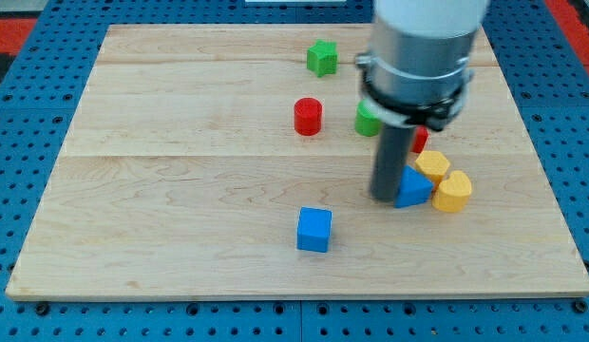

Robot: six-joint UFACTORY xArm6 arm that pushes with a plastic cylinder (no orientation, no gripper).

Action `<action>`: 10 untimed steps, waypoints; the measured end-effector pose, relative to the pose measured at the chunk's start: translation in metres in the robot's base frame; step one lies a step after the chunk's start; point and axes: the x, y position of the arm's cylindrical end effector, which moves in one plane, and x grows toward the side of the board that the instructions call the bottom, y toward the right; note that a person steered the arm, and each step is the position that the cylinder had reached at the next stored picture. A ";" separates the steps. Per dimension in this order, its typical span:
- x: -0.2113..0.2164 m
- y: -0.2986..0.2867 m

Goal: Place the red circle ahead right to the green circle

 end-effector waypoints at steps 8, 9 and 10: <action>-0.158 -0.099; -0.161 -0.041; -0.218 -0.017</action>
